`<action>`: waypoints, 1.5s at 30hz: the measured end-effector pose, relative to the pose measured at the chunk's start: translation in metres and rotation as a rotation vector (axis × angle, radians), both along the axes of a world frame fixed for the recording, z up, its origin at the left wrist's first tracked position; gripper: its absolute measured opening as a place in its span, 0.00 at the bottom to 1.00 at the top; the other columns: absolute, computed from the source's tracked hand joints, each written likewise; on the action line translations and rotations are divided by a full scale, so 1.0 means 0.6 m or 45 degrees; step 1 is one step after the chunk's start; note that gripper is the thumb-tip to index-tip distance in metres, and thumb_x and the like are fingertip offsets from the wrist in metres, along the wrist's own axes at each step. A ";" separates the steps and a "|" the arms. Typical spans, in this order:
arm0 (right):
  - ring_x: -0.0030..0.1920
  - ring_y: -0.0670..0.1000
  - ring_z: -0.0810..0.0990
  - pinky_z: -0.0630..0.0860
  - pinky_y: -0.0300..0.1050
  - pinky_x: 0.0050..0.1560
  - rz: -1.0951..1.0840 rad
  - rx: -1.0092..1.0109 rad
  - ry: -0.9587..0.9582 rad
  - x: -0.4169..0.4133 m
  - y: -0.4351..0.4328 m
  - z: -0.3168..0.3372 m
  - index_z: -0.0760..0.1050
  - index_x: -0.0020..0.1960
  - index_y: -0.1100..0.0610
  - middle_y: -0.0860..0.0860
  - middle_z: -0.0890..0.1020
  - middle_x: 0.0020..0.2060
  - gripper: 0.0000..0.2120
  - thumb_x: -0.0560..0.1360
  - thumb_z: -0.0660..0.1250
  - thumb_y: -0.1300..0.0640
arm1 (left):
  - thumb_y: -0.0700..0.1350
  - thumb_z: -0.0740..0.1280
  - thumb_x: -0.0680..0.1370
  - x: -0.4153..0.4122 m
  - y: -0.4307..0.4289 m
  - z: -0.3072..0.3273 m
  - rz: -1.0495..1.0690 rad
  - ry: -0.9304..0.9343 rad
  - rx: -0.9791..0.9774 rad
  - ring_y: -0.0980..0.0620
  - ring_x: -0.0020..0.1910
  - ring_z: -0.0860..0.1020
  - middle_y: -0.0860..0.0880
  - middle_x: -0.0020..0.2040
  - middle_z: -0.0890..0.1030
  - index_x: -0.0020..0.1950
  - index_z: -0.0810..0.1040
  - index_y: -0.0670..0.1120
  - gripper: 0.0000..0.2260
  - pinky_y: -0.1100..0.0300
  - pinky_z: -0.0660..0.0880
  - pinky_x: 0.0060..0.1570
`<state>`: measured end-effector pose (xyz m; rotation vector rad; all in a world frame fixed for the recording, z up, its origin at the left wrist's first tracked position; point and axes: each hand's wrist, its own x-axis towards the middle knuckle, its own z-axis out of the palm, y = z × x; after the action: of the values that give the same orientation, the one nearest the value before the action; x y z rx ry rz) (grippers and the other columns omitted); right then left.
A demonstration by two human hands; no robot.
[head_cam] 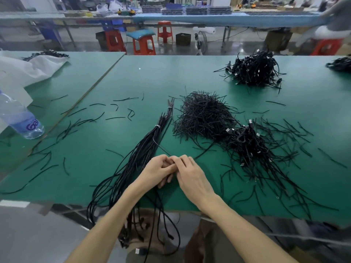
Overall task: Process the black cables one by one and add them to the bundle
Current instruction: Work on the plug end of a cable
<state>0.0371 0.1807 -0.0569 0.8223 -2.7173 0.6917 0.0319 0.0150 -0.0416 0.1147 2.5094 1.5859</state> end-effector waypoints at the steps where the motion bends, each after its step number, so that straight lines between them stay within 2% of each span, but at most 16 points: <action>1: 0.56 0.52 0.73 0.76 0.47 0.57 -0.014 0.001 0.002 0.000 -0.001 0.001 0.69 0.71 0.56 0.51 0.75 0.57 0.19 0.81 0.60 0.64 | 0.50 0.68 0.82 0.002 -0.002 0.002 -0.017 -0.002 -0.015 0.52 0.20 0.72 0.48 0.28 0.81 0.49 0.76 0.41 0.12 0.63 0.69 0.22; 7: 0.48 0.53 0.73 0.76 0.50 0.49 -0.104 0.050 0.069 0.001 -0.002 0.003 0.75 0.56 0.59 0.52 0.76 0.49 0.04 0.83 0.62 0.61 | 0.53 0.68 0.82 0.021 -0.041 0.035 -0.203 -0.232 0.171 0.45 0.35 0.80 0.46 0.38 0.82 0.63 0.77 0.46 0.15 0.54 0.78 0.38; 10: 0.43 0.53 0.74 0.75 0.49 0.44 -0.134 -0.010 0.079 0.003 -0.003 0.008 0.74 0.52 0.59 0.52 0.76 0.45 0.07 0.85 0.59 0.59 | 0.50 0.68 0.83 0.042 -0.065 0.057 -0.357 -0.347 0.295 0.43 0.39 0.81 0.45 0.45 0.82 0.70 0.75 0.48 0.16 0.53 0.79 0.44; 14: 0.36 0.50 0.71 0.68 0.44 0.37 -0.226 -0.206 -0.068 -0.001 -0.002 0.011 0.69 0.49 0.57 0.50 0.73 0.42 0.12 0.87 0.53 0.54 | 0.55 0.64 0.85 0.065 -0.099 0.080 -0.656 -0.366 0.058 0.48 0.44 0.79 0.46 0.45 0.80 0.57 0.82 0.47 0.13 0.56 0.76 0.53; 17: 0.31 0.48 0.68 0.65 0.44 0.35 -0.258 -0.304 -0.199 -0.002 0.000 0.013 0.64 0.46 0.54 0.49 0.71 0.40 0.12 0.87 0.51 0.52 | 0.53 0.61 0.86 0.079 -0.114 0.083 -0.782 -0.340 0.043 0.46 0.47 0.80 0.45 0.47 0.82 0.50 0.78 0.43 0.16 0.58 0.73 0.56; 19: 0.31 0.47 0.68 0.65 0.43 0.35 -0.235 -0.304 -0.224 -0.003 0.001 0.011 0.64 0.46 0.53 0.48 0.71 0.39 0.12 0.87 0.51 0.51 | 0.50 0.60 0.87 0.082 -0.122 0.086 -0.664 -0.324 0.340 0.44 0.41 0.80 0.43 0.41 0.79 0.47 0.73 0.42 0.15 0.53 0.76 0.52; 21: 0.32 0.48 0.70 0.67 0.44 0.36 -0.196 -0.276 -0.209 -0.004 0.001 0.010 0.64 0.47 0.52 0.47 0.71 0.40 0.11 0.87 0.52 0.51 | 0.53 0.64 0.85 0.067 -0.136 0.099 -0.364 -0.341 0.733 0.51 0.27 0.73 0.49 0.31 0.71 0.46 0.73 0.43 0.15 0.57 0.76 0.36; 24: 0.34 0.49 0.72 0.72 0.45 0.38 -0.124 -0.199 -0.109 -0.001 0.000 0.007 0.67 0.48 0.52 0.46 0.72 0.41 0.10 0.86 0.54 0.51 | 0.56 0.64 0.84 0.026 -0.145 0.124 -0.075 -0.246 0.993 0.59 0.21 0.59 0.55 0.28 0.63 0.51 0.79 0.43 0.17 0.67 0.63 0.20; 27: 0.34 0.47 0.71 0.70 0.41 0.37 -0.084 -0.238 -0.086 0.001 0.001 0.007 0.68 0.47 0.52 0.45 0.71 0.40 0.10 0.86 0.56 0.53 | 0.54 0.57 0.87 -0.008 -0.126 0.133 -0.024 -0.265 1.445 0.59 0.23 0.57 0.55 0.31 0.65 0.59 0.78 0.42 0.17 0.68 0.60 0.19; 30: 0.29 0.47 0.68 0.66 0.38 0.31 -0.021 -0.302 -0.043 0.007 0.003 0.010 0.68 0.45 0.54 0.46 0.69 0.39 0.11 0.86 0.56 0.53 | 0.50 0.60 0.86 -0.034 -0.114 0.127 0.069 -0.206 1.853 0.59 0.27 0.62 0.56 0.37 0.69 0.63 0.77 0.41 0.14 0.65 0.66 0.25; 34: 0.30 0.51 0.69 0.70 0.44 0.29 -0.102 -0.439 -0.090 0.004 0.008 0.011 0.67 0.44 0.53 0.46 0.69 0.39 0.13 0.85 0.54 0.51 | 0.47 0.63 0.84 -0.053 -0.118 0.102 0.345 -0.050 1.905 0.56 0.33 0.68 0.54 0.40 0.74 0.66 0.79 0.41 0.14 0.64 0.69 0.37; 36: 0.31 0.50 0.70 0.69 0.44 0.30 -0.181 -0.481 -0.189 -0.001 0.010 0.012 0.66 0.43 0.52 0.45 0.69 0.39 0.13 0.85 0.55 0.52 | 0.46 0.65 0.83 -0.055 -0.121 0.086 0.412 -0.006 1.696 0.55 0.36 0.73 0.53 0.41 0.77 0.64 0.82 0.44 0.12 0.61 0.73 0.43; 37: 0.32 0.49 0.69 0.68 0.43 0.31 -0.212 -0.482 -0.223 -0.004 0.010 0.013 0.66 0.43 0.52 0.44 0.69 0.40 0.13 0.86 0.55 0.52 | 0.45 0.67 0.82 -0.054 -0.118 0.079 0.428 0.006 1.408 0.54 0.38 0.76 0.51 0.41 0.78 0.62 0.83 0.46 0.10 0.59 0.75 0.45; 40: 0.32 0.48 0.69 0.67 0.43 0.32 -0.253 -0.444 -0.272 -0.007 0.009 0.012 0.65 0.42 0.52 0.45 0.69 0.40 0.13 0.86 0.55 0.51 | 0.41 0.73 0.78 -0.043 -0.092 0.053 0.372 0.094 0.175 0.50 0.47 0.81 0.48 0.47 0.83 0.53 0.86 0.51 0.07 0.54 0.77 0.54; 41: 0.32 0.48 0.69 0.67 0.43 0.33 -0.252 -0.436 -0.275 -0.007 0.009 0.012 0.65 0.43 0.52 0.45 0.69 0.41 0.13 0.86 0.55 0.51 | 0.40 0.74 0.77 -0.042 -0.080 0.043 0.335 0.151 -0.076 0.50 0.51 0.80 0.47 0.51 0.82 0.53 0.85 0.52 0.09 0.55 0.76 0.57; 45: 0.35 0.49 0.74 0.74 0.46 0.36 -0.206 -0.421 -0.237 -0.002 0.009 0.019 0.69 0.50 0.51 0.44 0.72 0.45 0.07 0.85 0.56 0.53 | 0.49 0.76 0.75 -0.061 -0.052 0.024 0.236 0.162 -0.723 0.47 0.69 0.66 0.49 0.68 0.70 0.71 0.75 0.55 0.25 0.52 0.63 0.70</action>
<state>0.0357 0.1861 -0.0456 0.4760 -2.6775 1.1887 -0.0044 -0.0159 -0.0274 -0.0968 3.0343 0.8761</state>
